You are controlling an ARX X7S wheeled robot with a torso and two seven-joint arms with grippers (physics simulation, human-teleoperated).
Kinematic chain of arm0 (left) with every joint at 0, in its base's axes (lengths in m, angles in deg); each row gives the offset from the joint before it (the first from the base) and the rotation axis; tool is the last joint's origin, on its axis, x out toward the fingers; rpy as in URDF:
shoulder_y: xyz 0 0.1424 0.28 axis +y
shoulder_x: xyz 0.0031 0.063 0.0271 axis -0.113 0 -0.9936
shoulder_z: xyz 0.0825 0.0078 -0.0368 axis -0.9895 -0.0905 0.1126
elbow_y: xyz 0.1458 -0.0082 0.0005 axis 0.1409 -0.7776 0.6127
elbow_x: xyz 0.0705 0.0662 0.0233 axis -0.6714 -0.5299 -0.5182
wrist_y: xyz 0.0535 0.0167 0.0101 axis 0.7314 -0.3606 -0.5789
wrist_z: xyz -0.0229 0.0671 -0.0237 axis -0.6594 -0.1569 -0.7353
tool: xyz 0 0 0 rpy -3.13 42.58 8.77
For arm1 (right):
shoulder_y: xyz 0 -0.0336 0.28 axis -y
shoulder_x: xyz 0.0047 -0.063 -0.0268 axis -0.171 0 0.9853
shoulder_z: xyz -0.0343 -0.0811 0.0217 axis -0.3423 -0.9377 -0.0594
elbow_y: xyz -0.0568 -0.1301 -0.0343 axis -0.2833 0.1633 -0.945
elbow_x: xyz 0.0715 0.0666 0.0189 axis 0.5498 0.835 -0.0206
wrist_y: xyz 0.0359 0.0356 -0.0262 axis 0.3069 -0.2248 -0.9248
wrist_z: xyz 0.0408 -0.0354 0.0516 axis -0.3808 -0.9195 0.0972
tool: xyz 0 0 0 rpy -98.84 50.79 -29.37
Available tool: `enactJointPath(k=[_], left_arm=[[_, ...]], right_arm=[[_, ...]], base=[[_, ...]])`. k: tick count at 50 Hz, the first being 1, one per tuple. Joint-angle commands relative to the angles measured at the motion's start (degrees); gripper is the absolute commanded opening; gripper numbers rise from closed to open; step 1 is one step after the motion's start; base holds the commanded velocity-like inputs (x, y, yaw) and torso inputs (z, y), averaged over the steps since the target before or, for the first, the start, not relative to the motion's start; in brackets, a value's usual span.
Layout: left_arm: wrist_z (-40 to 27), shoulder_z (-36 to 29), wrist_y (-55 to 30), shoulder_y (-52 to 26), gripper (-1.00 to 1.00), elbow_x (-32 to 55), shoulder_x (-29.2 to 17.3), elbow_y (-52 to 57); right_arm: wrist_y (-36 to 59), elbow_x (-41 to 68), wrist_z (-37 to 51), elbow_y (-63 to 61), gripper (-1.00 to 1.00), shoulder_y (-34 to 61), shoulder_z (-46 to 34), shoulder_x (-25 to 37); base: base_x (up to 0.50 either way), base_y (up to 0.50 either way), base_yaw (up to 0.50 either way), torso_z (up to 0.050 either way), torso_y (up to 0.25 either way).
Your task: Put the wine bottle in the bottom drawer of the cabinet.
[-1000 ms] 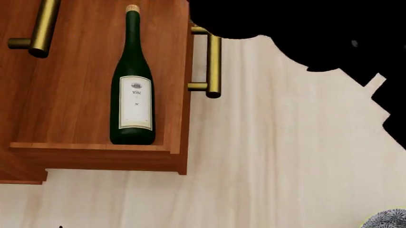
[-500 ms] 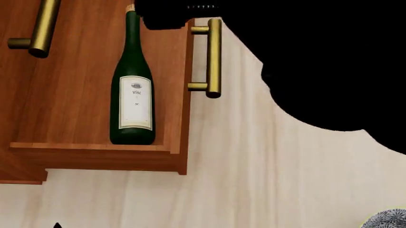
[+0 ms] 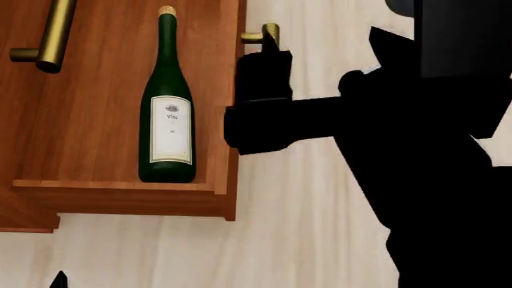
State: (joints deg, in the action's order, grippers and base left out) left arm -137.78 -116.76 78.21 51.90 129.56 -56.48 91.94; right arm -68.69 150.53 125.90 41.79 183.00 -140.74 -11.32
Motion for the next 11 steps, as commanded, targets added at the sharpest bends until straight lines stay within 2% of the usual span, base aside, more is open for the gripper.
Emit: enactJointPath(k=[1, 11], left_arm=[[-0.9, 1.1, -1.3, -1.4, 1.00, 1.0, -1.1, 1.2], [-1.3, 1.7, -2.4, -2.3, 1.00, 1.8, -1.4, 2.1]], right_arm=[[-5.2, -6.8, 4.3, -10.3, 1.00, -5.9, -0.5, 7.2], [-9.7, -12.6, 5.3, -15.0, 1.00, -10.9, -1.3, 11.6]], base=[[0.00, 0.00, 0.00, 0.000, 0.000], [0.00, 0.00, 0.00, 0.000, 0.000]])
